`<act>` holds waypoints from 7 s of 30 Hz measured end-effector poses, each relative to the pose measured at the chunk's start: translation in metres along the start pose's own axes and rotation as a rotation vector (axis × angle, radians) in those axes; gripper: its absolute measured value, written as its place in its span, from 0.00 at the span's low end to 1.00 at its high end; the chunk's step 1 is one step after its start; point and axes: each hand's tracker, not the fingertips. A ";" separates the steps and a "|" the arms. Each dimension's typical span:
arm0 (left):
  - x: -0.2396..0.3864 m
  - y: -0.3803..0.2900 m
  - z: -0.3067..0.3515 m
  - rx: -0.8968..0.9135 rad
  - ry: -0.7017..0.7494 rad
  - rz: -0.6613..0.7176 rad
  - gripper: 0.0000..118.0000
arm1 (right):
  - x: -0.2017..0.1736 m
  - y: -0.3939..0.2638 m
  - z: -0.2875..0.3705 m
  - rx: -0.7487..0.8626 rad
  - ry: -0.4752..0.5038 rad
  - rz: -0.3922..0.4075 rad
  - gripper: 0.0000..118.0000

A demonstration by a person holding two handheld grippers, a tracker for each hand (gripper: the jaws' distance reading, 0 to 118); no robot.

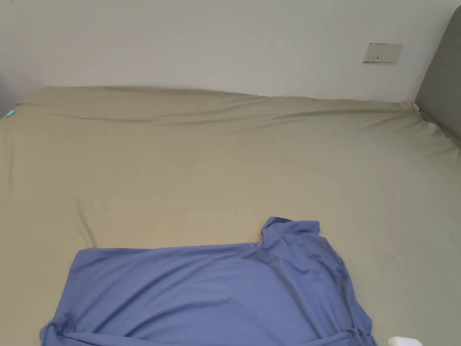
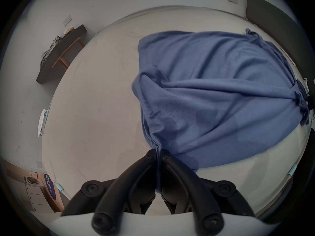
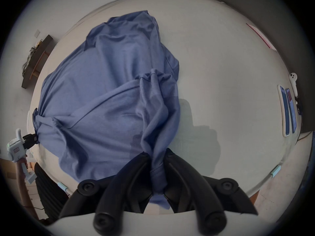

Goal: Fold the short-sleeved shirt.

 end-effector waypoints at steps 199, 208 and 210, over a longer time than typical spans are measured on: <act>0.023 0.066 0.082 0.460 -0.200 0.124 0.63 | -0.187 0.029 0.174 1.015 -0.175 0.400 0.00; -0.115 0.005 -0.008 0.171 -0.495 0.515 0.87 | -0.171 0.032 0.158 0.968 -0.284 0.424 0.00; -0.132 -0.003 -0.025 0.120 -0.611 0.577 0.87 | -0.166 0.035 0.156 0.939 -0.249 0.393 0.00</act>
